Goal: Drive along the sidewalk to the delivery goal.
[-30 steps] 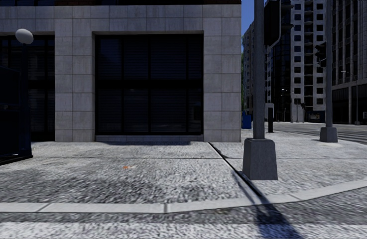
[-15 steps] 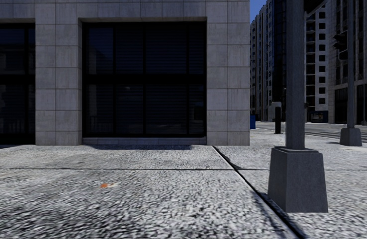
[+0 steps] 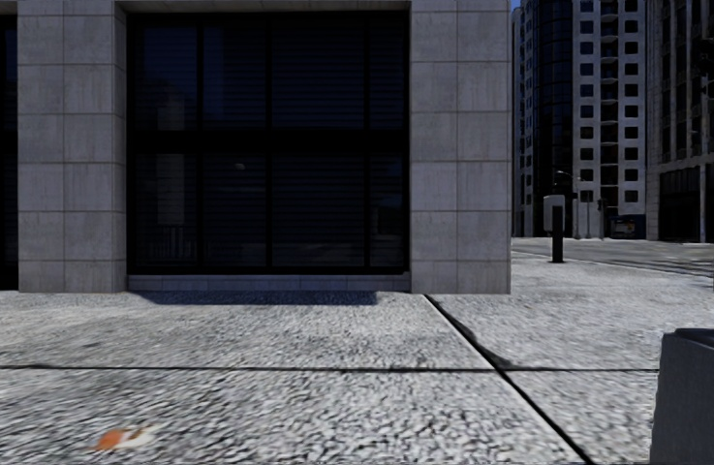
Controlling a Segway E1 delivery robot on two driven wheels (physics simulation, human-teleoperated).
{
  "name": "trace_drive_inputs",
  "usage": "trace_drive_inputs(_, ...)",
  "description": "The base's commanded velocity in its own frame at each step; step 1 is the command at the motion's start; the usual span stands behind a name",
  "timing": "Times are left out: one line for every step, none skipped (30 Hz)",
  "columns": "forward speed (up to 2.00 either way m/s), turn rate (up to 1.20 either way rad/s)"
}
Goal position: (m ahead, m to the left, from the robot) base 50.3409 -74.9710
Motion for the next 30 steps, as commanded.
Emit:
trace_drive_inputs(1.70,0.00)
trace_drive_inputs(1.70,0.00)
trace_drive_inputs(1.70,0.00)
trace_drive_inputs(1.70,0.00)
trace_drive_inputs(1.70,0.00)
trace_drive_inputs(1.70,0.00)
trace_drive_inputs(1.70,0.00)
trace_drive_inputs(1.70,0.00)
trace_drive_inputs(1.70,0.00)
trace_drive_inputs(1.70,0.00)
trace_drive_inputs(1.70,0.00)
trace_drive_inputs(1.70,0.00)
trace_drive_inputs(1.70,0.00)
trace_drive_inputs(1.70,-0.05)
trace_drive_inputs(1.70,-0.05)
trace_drive_inputs(1.70,-0.17)
trace_drive_inputs(1.70,-0.26)
trace_drive_inputs(1.70,-0.43)
trace_drive_inputs(1.70,-0.58)
trace_drive_inputs(1.70,-0.58)
trace_drive_inputs(1.70,-0.65)
trace_drive_inputs(1.70,-0.67)
trace_drive_inputs(1.70,-0.67)
trace_drive_inputs(1.70,-0.67)
trace_drive_inputs(1.70,-0.67)
trace_drive_inputs(1.70,-0.67)
trace_drive_inputs(1.70,-0.67)
trace_drive_inputs(1.70,-0.67)
trace_drive_inputs(1.70,-0.67)
trace_drive_inputs(1.70,-0.67)
